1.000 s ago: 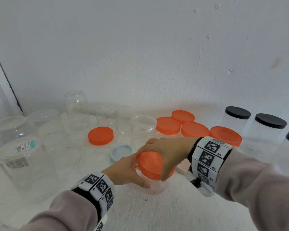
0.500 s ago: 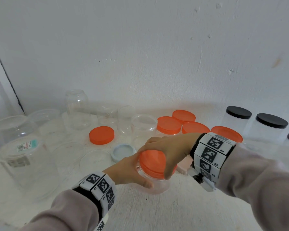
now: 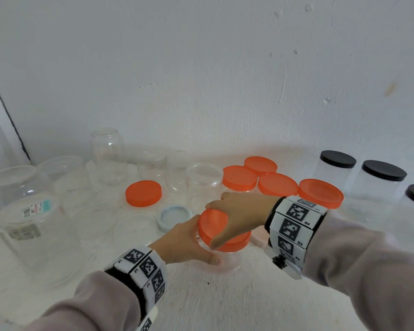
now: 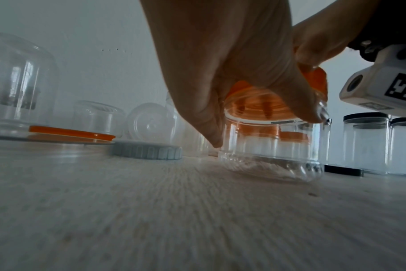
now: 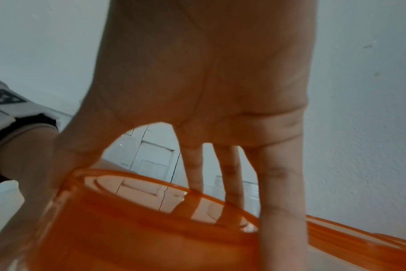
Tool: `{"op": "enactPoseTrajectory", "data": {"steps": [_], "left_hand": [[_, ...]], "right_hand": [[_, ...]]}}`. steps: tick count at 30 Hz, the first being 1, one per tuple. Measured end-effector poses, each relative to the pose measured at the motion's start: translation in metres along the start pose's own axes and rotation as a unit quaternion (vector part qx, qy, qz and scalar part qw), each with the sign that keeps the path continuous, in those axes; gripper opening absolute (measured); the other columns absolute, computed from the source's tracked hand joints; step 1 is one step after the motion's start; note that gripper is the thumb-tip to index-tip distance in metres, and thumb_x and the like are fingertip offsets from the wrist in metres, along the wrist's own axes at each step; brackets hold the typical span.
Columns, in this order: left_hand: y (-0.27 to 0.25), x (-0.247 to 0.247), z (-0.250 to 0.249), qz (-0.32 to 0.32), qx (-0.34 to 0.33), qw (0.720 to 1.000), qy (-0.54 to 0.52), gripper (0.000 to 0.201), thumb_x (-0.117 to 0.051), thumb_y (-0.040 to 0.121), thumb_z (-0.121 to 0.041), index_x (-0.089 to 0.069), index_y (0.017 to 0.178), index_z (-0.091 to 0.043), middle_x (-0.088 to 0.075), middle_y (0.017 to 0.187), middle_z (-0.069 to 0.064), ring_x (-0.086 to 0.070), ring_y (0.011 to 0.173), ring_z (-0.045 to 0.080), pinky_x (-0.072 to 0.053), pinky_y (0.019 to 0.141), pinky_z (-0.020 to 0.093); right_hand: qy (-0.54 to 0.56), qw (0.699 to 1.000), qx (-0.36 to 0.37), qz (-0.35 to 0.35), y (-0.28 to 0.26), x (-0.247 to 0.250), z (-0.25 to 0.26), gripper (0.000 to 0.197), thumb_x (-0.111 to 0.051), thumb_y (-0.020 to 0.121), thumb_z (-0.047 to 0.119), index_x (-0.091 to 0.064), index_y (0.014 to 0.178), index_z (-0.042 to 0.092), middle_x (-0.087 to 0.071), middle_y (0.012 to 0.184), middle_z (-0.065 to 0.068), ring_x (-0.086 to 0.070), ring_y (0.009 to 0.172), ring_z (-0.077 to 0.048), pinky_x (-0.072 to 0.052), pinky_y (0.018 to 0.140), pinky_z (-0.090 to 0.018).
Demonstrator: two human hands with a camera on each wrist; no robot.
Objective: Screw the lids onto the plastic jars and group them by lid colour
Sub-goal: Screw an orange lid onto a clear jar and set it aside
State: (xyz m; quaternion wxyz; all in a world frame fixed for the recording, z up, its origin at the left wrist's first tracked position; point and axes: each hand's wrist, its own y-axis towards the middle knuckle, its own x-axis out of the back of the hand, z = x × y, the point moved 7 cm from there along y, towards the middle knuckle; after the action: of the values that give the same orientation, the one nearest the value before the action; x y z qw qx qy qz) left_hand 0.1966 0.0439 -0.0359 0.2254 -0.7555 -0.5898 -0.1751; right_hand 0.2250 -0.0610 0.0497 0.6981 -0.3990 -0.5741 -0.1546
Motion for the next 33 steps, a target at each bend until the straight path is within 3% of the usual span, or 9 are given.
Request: {"op": "enactPoseTrajectory", "data": {"steps": [2, 5, 9, 14, 21, 24, 28, 33], "left_hand": [[0.0, 0.0, -0.001, -0.006, 0.003, 1.0, 0.004, 0.115, -0.087, 0.04, -0.056, -0.037, 0.139, -0.029, -0.056, 0.126, -0.017, -0.052, 0.119, 0.004, -0.044, 0.105, 0.032], [-0.001, 0.0, -0.002, -0.008, 0.005, 1.0, 0.008, 0.112, -0.089, 0.044, -0.051, -0.036, 0.14, -0.027, -0.055, 0.127, -0.015, -0.052, 0.119, 0.006, -0.044, 0.105, 0.033], [-0.002, -0.001, -0.005, -0.021, 0.0, 1.0, 0.007, 0.104, -0.091, 0.052, -0.042, -0.036, 0.139, -0.027, -0.055, 0.127, -0.015, -0.052, 0.118, 0.005, -0.045, 0.104, 0.033], [-0.002, 0.0, -0.007, -0.034, -0.003, 0.999, 0.025, 0.097, -0.092, 0.054, -0.039, -0.038, 0.135, -0.029, -0.056, 0.122, -0.016, -0.053, 0.114, 0.003, -0.046, 0.1, 0.028], [0.0, 0.001, -0.003, -0.032, 0.002, 0.999, 0.027, 0.101, -0.092, 0.05, -0.043, -0.04, 0.136, -0.027, -0.057, 0.123, -0.015, -0.054, 0.114, 0.005, -0.047, 0.1, 0.032], [0.0, 0.0, -0.001, -0.018, 0.006, 1.0, 0.016, 0.107, -0.09, 0.043, -0.049, -0.041, 0.135, -0.027, -0.058, 0.121, -0.016, -0.054, 0.113, 0.004, -0.047, 0.1, 0.031], [0.0, -0.001, -0.002, -0.01, 0.006, 1.0, 0.007, 0.111, -0.086, 0.037, -0.057, -0.04, 0.134, -0.03, -0.057, 0.121, -0.019, -0.053, 0.113, 0.001, -0.046, 0.1, 0.027], [-0.001, -0.001, -0.004, -0.017, 0.001, 1.0, 0.01, 0.106, -0.09, 0.043, -0.049, -0.04, 0.135, -0.028, -0.057, 0.122, -0.016, -0.054, 0.114, 0.003, -0.047, 0.101, 0.03]], "right_hand": [[0.008, 1.0, -0.014, -0.005, 0.0, -0.002, -0.002, 0.103, -0.063, 0.062, 0.081, -0.024, 0.147, 0.038, -0.041, 0.129, 0.004, -0.047, 0.117, -0.021, -0.041, 0.084, -0.033], [0.01, 1.0, -0.024, 0.017, 0.0, -0.003, -0.004, 0.108, -0.065, 0.06, 0.08, -0.017, 0.148, 0.04, -0.036, 0.137, 0.003, -0.044, 0.124, -0.024, -0.043, 0.091, -0.038], [0.005, 0.999, -0.008, 0.054, -0.002, -0.001, -0.001, 0.109, -0.074, 0.062, 0.068, -0.011, 0.148, 0.047, -0.028, 0.141, 0.009, -0.037, 0.131, -0.022, -0.041, 0.099, -0.044], [0.01, 1.0, 0.006, 0.022, 0.0, 0.001, -0.001, 0.105, -0.073, 0.061, 0.069, -0.019, 0.147, 0.045, -0.034, 0.126, 0.011, -0.039, 0.125, -0.017, -0.037, 0.09, -0.033], [0.017, 0.999, -0.019, -0.03, 0.001, -0.005, -0.002, 0.102, -0.065, 0.058, 0.08, -0.028, 0.144, 0.039, -0.042, 0.122, 0.005, -0.046, 0.106, -0.018, -0.039, 0.077, -0.032], [0.017, 0.999, -0.027, -0.042, 0.0, -0.007, -0.003, 0.102, -0.061, 0.059, 0.083, -0.028, 0.145, 0.037, -0.043, 0.123, 0.002, -0.048, 0.111, -0.022, -0.038, 0.077, -0.033], [0.029, 0.999, -0.019, -0.001, -0.003, -0.009, -0.008, 0.11, -0.064, 0.062, 0.079, -0.014, 0.15, 0.039, -0.034, 0.139, 0.004, -0.041, 0.127, -0.023, -0.041, 0.094, -0.037], [0.047, 0.999, 0.002, 0.001, -0.002, -0.008, -0.005, 0.105, -0.069, 0.065, 0.072, -0.013, 0.149, 0.045, -0.034, 0.137, 0.007, -0.04, 0.126, -0.019, -0.037, 0.087, -0.031]]}}
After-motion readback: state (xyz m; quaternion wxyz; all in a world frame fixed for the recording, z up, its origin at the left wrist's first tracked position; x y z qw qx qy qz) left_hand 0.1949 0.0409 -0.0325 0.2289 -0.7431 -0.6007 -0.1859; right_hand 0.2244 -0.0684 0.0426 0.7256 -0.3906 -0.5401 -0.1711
